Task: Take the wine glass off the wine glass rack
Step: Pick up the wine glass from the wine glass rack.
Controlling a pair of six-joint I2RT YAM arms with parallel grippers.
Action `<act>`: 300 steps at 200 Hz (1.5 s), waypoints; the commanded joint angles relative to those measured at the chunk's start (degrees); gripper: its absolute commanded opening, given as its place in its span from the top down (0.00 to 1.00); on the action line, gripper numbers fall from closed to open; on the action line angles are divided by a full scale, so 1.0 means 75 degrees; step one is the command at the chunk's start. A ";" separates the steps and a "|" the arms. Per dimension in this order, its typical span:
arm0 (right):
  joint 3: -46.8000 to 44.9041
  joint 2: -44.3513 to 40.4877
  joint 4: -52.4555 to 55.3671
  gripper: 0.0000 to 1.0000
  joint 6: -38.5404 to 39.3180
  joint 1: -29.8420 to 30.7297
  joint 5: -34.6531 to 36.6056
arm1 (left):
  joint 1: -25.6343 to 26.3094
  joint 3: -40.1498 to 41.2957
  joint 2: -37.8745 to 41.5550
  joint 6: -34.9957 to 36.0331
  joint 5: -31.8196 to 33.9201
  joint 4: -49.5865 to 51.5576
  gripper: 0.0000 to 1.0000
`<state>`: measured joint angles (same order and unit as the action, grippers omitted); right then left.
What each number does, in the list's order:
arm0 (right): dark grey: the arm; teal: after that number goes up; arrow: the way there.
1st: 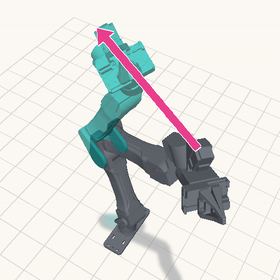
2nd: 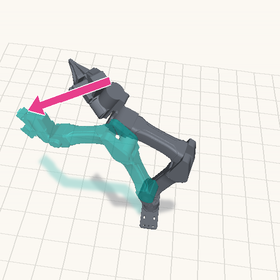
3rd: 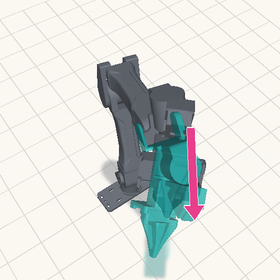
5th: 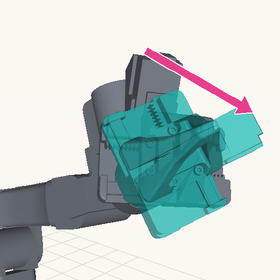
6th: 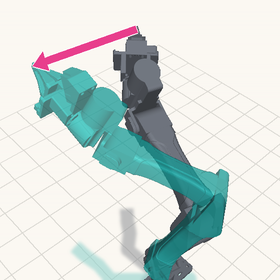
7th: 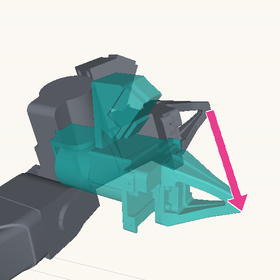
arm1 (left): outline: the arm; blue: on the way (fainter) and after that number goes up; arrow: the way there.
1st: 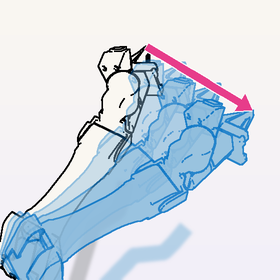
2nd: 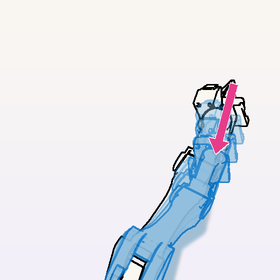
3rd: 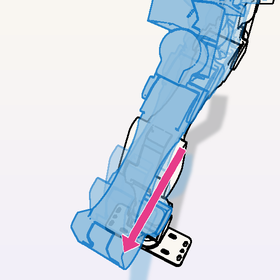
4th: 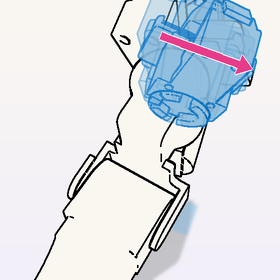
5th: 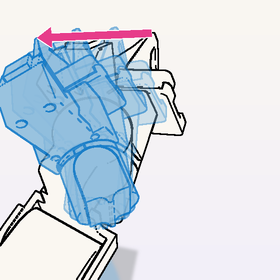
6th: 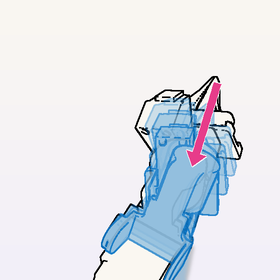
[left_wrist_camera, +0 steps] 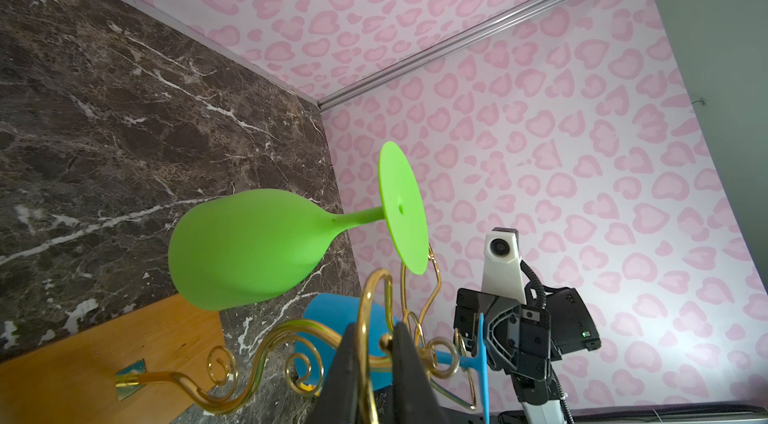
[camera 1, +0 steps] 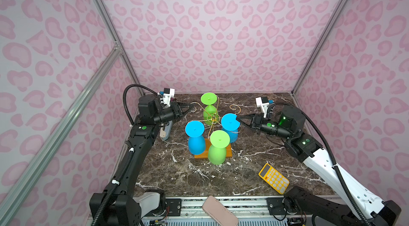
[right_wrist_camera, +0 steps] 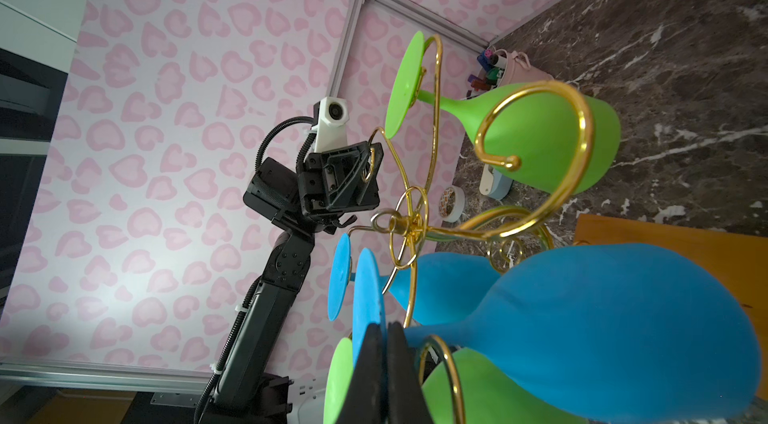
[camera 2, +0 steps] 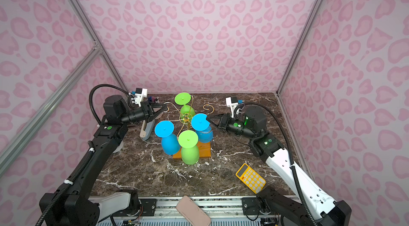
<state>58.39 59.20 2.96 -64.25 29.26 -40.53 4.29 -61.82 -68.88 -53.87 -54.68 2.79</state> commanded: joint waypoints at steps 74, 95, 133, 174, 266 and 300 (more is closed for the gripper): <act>-0.0069 -0.0038 -0.0361 1.00 0.0022 -0.0804 0.0073 | -0.0007 0.0028 -0.0025 0.0429 0.0189 0.0044 0.86; -0.0063 -0.0143 -0.0294 1.00 0.0013 -0.1022 -0.0007 | -0.0011 0.0003 -0.0033 0.0443 0.0189 0.0051 0.83; -0.0248 -0.0418 -0.0079 1.00 0.0058 -0.1370 -0.0172 | -0.0017 -0.0050 -0.0006 0.0475 0.0188 0.0086 0.65; -0.0278 -0.0776 0.0281 1.00 0.0152 -0.1758 -0.0303 | -0.0049 -0.0054 0.0125 0.0561 0.0231 0.0191 0.35; -0.0055 -0.0991 0.0956 1.00 0.0601 -0.2224 -0.0338 | -0.0836 0.0409 0.1012 0.0814 -0.0030 0.0921 0.33; 0.0285 -0.0889 0.1328 1.00 0.0939 -0.2347 -0.0338 | -0.1380 0.0419 0.1649 0.1109 -0.0168 0.1622 0.35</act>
<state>58.81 52.03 11.18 -60.25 12.10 -42.48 -3.77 -58.59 -59.31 -47.88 -54.02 11.46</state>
